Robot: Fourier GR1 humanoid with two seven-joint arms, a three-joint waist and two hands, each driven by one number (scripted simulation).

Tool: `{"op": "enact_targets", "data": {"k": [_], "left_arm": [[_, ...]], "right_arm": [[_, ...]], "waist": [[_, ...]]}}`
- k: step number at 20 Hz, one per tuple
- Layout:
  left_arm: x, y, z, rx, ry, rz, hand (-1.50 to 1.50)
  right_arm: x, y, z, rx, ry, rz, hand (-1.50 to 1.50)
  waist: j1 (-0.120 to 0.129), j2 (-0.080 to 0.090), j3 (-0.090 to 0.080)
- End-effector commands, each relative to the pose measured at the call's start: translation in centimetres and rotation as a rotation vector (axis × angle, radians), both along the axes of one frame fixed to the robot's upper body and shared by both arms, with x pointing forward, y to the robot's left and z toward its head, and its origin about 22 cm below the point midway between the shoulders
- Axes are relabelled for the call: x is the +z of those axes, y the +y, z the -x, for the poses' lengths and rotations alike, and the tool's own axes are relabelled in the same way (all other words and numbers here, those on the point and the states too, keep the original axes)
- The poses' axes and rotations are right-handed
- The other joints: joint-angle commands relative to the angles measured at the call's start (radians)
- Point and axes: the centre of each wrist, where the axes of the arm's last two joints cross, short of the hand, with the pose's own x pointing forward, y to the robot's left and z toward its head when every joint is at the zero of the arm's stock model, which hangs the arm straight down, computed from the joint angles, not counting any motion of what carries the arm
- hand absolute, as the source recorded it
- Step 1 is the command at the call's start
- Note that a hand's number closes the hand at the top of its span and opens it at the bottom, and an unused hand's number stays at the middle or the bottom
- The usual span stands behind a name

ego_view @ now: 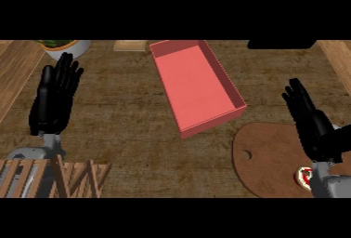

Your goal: Pick the cupcake from the cutting board and place it in the cardboard box

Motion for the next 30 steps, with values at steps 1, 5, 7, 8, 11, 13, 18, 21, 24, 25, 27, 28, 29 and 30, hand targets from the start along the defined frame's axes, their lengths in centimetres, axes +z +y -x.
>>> {"op": "enact_targets", "data": {"k": [1,5,7,8,11,13,18,21,24,25,27,28,29,30], "left_arm": [[0.0,1.6,1.7,0.03,0.0,-0.077,0.0],[-3.3,4.2,3.8,0.114,0.162,-0.313,0.0],[-4.0,4.3,3.8,0.114,0.196,-0.281,0.0],[-5.4,4.3,4.9,0.121,0.248,-0.309,0.0],[-6.3,3.5,5.7,0.109,0.281,-0.331,0.0],[-6.5,2.8,5.9,0.104,0.271,-0.341,0.0],[-4.7,1.8,6.7,0.115,0.256,-0.341,0.0],[-4.7,3.2,6.5,0.123,0.256,-0.357,0.0],[-5.7,2.0,7.6,0.1,0.279,-0.341,0.0],[-5.6,2.4,7.2,0.116,0.273,-0.336,0.0],[-4.7,1.6,6.0,0.091,0.26,-0.351,0.0],[-5.2,2.2,6.6,0.092,0.267,-0.341,0.0],[-6.3,1.1,6.9,0.092,0.275,-0.341,0.0],[-5.3,1.7,6.8,0.079,0.249,-0.362,0.0]], "right_arm": [[0.8,-1.7,-0.5,-0.067,-0.1,-0.025,-1.5],[4.4,-4.9,0.3,-0.318,-0.379,0.024,-1.5],[1.7,-11.8,3.3,-0.432,-0.024,0.554,-1.5],[2.1,-12.1,3.4,-0.588,-0.105,0.54,1.5],[-1.7,-7.8,4.2,-0.848,-0.198,0.19,-1.5],[-1.7,-7.5,5.4,-0.876,-0.266,0.133,-1.5],[-0.4,-9.0,9.4,-0.697,-0.132,0.404,-1.5],[1.1,-11.6,10.9,-0.626,0.016,0.624,-1.5],[1.8,-11.6,12.6,-0.503,0.175,0.711,-1.5],[2.8,-11.9,12.2,-0.448,0.253,0.741,-1.5],[2.9,-10.5,12.8,-0.37,0.364,0.783,-1.5],[3.5,-11.0,12.7,-0.317,0.433,0.813,-1.5],[3.3,-10.6,13.5,-0.28,0.478,0.822,-1.5],[4.5,-9.6,12.5,-0.264,0.508,0.844,-1.5]], "waist": [[-0.01,0.028,-0.028],[-0.025,0.021,-0.027],[-0.066,0.069,-0.057],[-0.058,0.039,-0.039],[-0.039,0.027,-0.028],[-0.036,0.027,-0.028],[-0.024,0.027,-0.031],[-0.024,0.03,-0.034],[-0.026,0.028,-0.034],[-0.02,0.031,-0.036],[-0.028,0.033,-0.035],[-0.019,0.035,-0.036],[-0.029,0.034,-0.035],[-0.009,0.034,-0.035]]}}
